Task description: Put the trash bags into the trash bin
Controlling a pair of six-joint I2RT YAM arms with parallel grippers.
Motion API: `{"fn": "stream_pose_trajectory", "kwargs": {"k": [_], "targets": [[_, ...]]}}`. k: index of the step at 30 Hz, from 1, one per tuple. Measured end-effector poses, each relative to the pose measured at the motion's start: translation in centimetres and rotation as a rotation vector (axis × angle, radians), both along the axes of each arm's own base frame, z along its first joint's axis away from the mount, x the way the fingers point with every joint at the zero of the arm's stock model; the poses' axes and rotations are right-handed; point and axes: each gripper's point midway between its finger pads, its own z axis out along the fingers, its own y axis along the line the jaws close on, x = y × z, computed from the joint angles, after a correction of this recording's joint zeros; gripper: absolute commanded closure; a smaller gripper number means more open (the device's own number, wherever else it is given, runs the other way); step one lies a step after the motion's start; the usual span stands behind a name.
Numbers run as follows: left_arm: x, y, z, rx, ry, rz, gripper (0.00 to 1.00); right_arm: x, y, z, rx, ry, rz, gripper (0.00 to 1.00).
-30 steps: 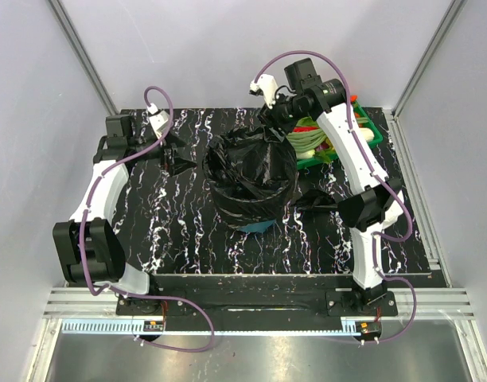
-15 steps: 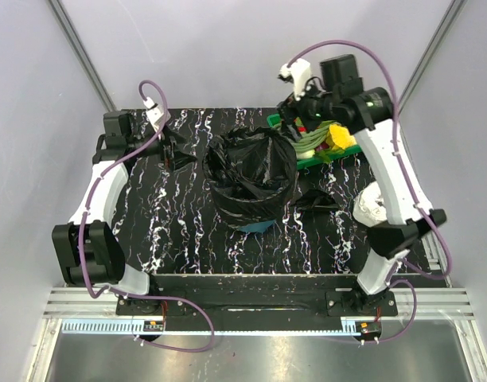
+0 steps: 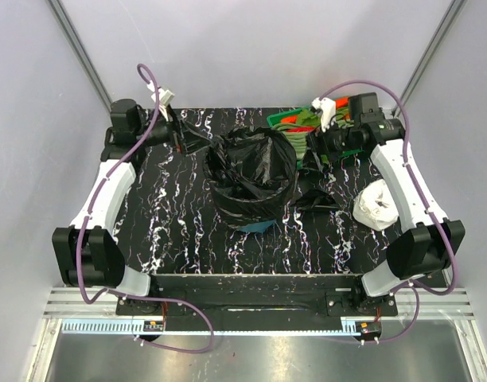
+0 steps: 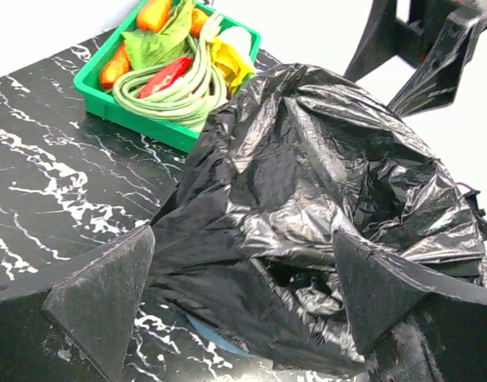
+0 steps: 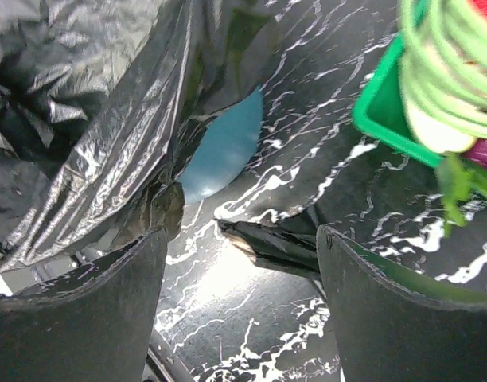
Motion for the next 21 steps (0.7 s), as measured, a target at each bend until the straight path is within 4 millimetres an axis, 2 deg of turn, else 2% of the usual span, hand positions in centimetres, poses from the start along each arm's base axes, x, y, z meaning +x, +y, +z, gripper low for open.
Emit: {"fn": "stream_pose_trajectory", "kwargs": {"k": [3, 6, 13, 21], "targets": [[-0.2, -1.1, -0.1, -0.001, 0.015, -0.008, 0.01, -1.1, 0.7, -2.6, 0.022, 0.049, 0.071, 0.19], [-0.1, -1.3, -0.1, 0.001, 0.019, 0.001, 0.01, -1.9, 1.3, -3.5, 0.047, 0.049, 0.145, 0.19], [0.2, -1.0, -0.4, 0.021, 0.033, 0.024, 0.01, -3.6, 2.1, -2.8, 0.072, -0.055, 0.319, 0.18], [0.8, -0.8, -0.9, 0.055, 0.016, 0.034, 0.01, -4.2, 2.6, -2.7, 0.079, -0.118, 0.426, 0.20]]}}
